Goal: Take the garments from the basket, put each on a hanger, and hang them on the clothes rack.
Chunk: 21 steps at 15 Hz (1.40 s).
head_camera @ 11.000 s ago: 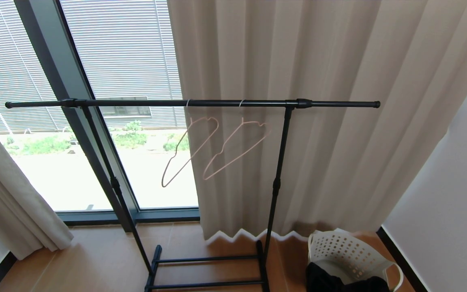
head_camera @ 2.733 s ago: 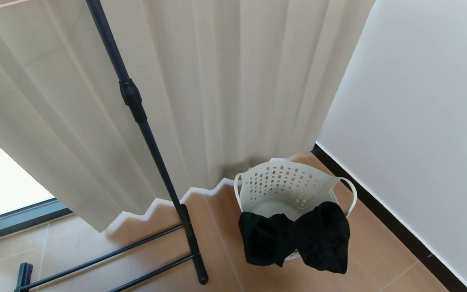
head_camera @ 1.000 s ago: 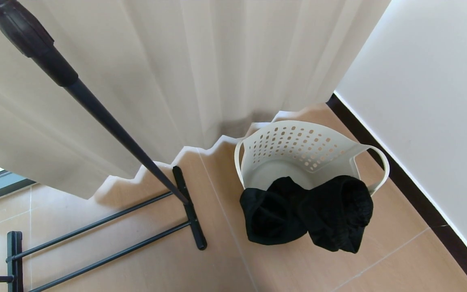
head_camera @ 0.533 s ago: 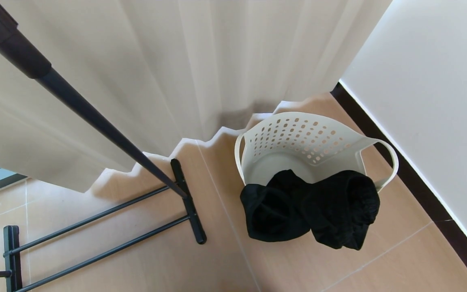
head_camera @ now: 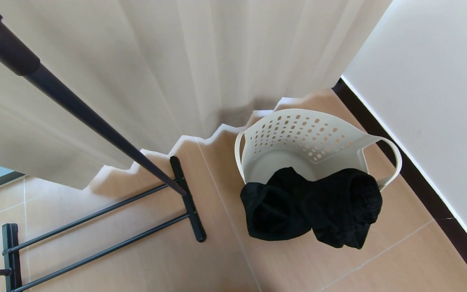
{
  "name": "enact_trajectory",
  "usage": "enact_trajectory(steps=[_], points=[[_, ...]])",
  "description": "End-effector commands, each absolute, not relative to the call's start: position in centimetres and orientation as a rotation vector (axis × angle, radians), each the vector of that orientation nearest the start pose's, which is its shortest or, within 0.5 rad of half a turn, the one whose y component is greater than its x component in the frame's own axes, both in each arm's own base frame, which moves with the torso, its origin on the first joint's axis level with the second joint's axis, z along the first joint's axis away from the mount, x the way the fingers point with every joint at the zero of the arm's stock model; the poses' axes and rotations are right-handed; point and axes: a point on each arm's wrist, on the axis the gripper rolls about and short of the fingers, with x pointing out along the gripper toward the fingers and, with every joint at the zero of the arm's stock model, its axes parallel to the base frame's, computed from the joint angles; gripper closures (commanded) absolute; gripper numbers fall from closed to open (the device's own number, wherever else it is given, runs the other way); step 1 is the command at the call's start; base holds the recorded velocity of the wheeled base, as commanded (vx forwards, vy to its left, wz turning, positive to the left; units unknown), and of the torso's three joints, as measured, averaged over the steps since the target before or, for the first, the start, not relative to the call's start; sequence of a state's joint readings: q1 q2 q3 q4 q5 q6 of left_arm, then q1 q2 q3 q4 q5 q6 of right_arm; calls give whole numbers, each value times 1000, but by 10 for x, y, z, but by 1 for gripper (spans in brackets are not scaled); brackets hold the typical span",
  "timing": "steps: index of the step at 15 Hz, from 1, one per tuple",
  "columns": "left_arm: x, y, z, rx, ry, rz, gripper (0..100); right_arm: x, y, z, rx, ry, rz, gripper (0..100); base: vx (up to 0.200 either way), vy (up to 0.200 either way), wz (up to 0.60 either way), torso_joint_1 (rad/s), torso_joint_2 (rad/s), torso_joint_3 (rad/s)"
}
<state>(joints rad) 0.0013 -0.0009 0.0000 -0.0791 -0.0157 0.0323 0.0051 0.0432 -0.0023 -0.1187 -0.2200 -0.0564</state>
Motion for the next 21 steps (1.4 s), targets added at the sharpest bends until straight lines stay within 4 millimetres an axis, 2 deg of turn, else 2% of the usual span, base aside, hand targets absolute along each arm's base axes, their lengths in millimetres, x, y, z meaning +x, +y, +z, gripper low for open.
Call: enact_trajectory(steps=[1, 4, 5, 6, 9, 10, 12, 13, 14, 16, 18, 21], points=[[-23, 0, 84, 33, -80, -13, 0, 5, -4, 113, -161, 124, -137, 0, 0, 0, 0, 0, 0, 0], [-23, 0, 84, 33, -80, -13, 0, 56, 8, 129, -291, 408, 55, 0, 0, 0, 0, 0, 0, 0], [-23, 0, 84, 33, -80, -13, 0, 68, 11, 132, -325, 453, 71, 0, 0, 0, 0, 0, 0, 0], [-23, 0, 84, 33, -80, -13, 0, 105, 20, 141, -442, 544, 115, 0, 0, 0, 0, 0, 0, 0], [-23, 0, 84, 33, -80, -13, 0, 174, 36, 148, -672, 645, 205, 0, 0, 0, 0, 0, 0, 0], [-23, 0, 84, 33, -80, -13, 0, 211, 45, 146, -787, 674, 251, 0, 0, 0, 0, 0, 0, 0], [-23, 0, 84, 33, -80, -13, 0, 258, 57, 136, -943, 703, 319, 0, 0, 0, 0, 0, 0, 0], [-23, 0, 84, 33, -80, -13, 0, 274, 61, 133, -1002, 707, 332, 0, 0, 0, 0, 0, 0, 0], [-23, 0, 84, 33, -80, -13, 0, 297, 63, 129, -1088, 724, 297, 0, 0, 0, 0, 0, 0, 0], [-23, 0, 84, 33, -80, -13, 0, 321, 66, 128, -1136, 738, 226, 0, 0, 0, 0, 0, 0, 0], [-23, 0, 84, 33, -80, -13, 0, 336, 62, 128, -1134, 743, 178, 0, 0, 0, 0, 0, 0, 0], [-23, 0, 84, 33, -80, -13, 0, 346, 58, 130, -1144, 760, 104, 0, 0, 0, 0, 0, 0, 0]])
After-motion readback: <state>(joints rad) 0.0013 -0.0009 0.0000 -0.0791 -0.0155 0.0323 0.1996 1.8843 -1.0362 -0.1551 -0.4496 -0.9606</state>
